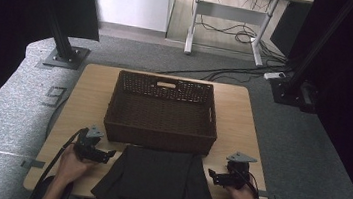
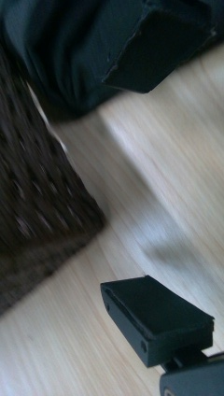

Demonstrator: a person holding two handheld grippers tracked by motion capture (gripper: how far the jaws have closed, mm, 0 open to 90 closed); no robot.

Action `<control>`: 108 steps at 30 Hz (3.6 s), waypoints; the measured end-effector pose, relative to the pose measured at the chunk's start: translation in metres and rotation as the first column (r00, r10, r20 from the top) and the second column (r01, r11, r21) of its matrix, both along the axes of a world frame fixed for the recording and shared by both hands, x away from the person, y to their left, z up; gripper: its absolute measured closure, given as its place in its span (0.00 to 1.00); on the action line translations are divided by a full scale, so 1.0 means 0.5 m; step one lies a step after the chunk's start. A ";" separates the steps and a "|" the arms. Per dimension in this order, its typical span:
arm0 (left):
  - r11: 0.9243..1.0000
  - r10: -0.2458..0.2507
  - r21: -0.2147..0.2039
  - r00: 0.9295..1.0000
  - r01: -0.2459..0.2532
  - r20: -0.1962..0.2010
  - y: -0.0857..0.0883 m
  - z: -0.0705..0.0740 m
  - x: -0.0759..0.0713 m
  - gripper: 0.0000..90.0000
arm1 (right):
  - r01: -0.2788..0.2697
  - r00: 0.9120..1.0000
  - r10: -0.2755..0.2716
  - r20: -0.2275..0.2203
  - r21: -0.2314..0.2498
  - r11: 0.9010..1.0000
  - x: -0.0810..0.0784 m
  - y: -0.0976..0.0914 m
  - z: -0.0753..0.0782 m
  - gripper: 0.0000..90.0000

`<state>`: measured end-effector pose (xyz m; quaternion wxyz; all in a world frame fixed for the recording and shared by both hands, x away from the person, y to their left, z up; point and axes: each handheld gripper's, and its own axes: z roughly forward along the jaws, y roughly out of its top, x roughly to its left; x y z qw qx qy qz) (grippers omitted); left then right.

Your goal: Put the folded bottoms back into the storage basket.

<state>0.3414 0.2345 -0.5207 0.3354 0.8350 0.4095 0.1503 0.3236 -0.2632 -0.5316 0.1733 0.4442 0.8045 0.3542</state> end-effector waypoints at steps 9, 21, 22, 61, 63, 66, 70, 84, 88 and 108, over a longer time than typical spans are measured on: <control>0.996 -0.077 -0.051 0.997 0.077 0.011 -0.054 0.020 -0.022 0.05 | -0.071 0.997 0.072 -0.026 0.039 0.997 -0.018 0.068 0.025 0.00; 0.988 -0.154 -0.026 0.988 0.154 -0.014 -0.128 0.006 -0.043 0.03 | -0.133 0.989 0.138 -0.059 0.081 0.988 -0.025 0.175 0.035 0.00; 0.989 -0.148 0.014 0.989 0.148 -0.017 -0.137 0.000 -0.046 0.02 | -0.131 0.989 0.135 -0.063 0.071 0.989 -0.025 0.183 0.033 0.00; 0.983 -0.165 -0.107 0.975 0.150 -0.148 -0.126 -0.033 -0.090 0.20 | -0.165 0.941 0.195 -0.278 0.128 0.978 -0.022 0.191 -0.003 0.24; 0.981 -0.175 -0.115 0.973 0.159 -0.148 -0.128 -0.033 -0.094 0.22 | -0.176 0.933 0.213 -0.290 0.149 0.973 -0.025 0.186 -0.003 0.26; 0.977 -0.179 -0.143 0.972 0.158 -0.152 -0.132 -0.034 -0.094 0.27 | -0.197 0.924 0.239 -0.300 0.163 0.967 -0.032 0.197 -0.002 0.26; 0.975 -0.179 -0.158 0.972 0.156 -0.149 -0.137 -0.035 -0.094 0.33 | -0.210 0.921 0.255 -0.296 0.176 0.962 -0.032 0.215 -0.004 0.30; 0.966 -0.193 -0.210 0.961 0.151 -0.199 -0.140 -0.027 -0.089 0.69 | -0.201 0.910 0.279 -0.308 0.260 0.944 -0.031 0.217 -0.012 0.69; 0.962 -0.206 -0.216 0.966 0.169 -0.159 -0.140 -0.021 -0.095 0.76 | -0.207 0.918 0.281 -0.279 0.267 0.941 -0.035 0.215 -0.006 0.72; 0.933 -0.259 -0.268 0.965 0.240 -0.038 -0.130 0.073 -0.087 0.77 | -0.253 0.946 0.298 -0.127 0.284 0.925 -0.048 0.210 0.071 0.74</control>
